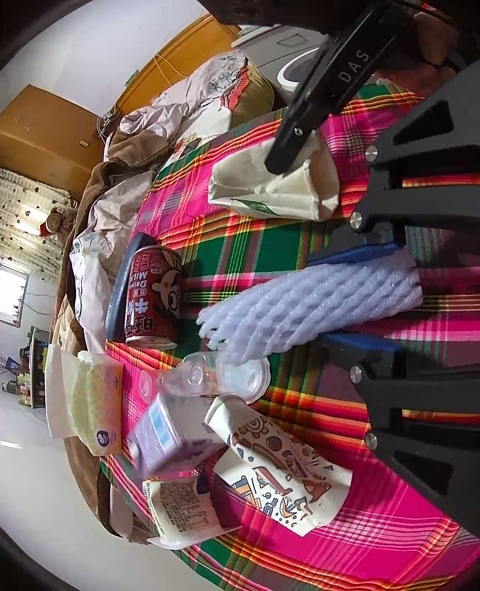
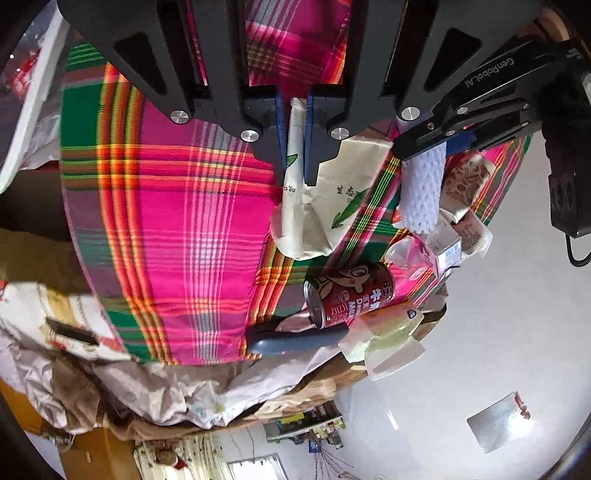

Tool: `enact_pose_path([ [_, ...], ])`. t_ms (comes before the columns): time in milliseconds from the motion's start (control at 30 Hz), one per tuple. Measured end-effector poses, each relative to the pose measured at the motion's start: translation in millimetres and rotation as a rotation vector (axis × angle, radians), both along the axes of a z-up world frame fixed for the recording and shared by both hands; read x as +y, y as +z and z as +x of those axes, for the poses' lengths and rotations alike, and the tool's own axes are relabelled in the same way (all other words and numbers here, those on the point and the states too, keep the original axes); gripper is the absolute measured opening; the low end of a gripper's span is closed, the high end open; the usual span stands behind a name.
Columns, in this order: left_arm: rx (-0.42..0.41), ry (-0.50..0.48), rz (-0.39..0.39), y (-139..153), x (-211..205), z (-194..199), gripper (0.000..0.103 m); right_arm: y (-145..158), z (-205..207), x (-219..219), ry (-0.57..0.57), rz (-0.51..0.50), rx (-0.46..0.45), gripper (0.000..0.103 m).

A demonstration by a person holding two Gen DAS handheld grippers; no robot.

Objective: Collect trash
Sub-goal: 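Carry the foam sleeve in left tool and paper bag in right tool over the bin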

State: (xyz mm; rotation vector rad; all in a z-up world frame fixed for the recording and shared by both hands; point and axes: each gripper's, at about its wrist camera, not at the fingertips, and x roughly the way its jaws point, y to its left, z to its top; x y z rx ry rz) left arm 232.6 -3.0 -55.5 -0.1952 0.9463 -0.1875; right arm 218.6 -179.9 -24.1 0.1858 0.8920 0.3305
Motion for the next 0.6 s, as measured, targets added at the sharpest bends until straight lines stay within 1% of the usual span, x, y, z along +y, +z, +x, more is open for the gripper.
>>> enact_pose_path([
  [367,-0.036,-0.042,0.006,16,-10,-24,0.033,17,-22,-18,-0.072,0.007,-0.051,0.006],
  [600,-0.092,-0.092,0.029,35,-28,-42,0.033,28,-44,-38,-0.132,0.022,-0.082,0.006],
])
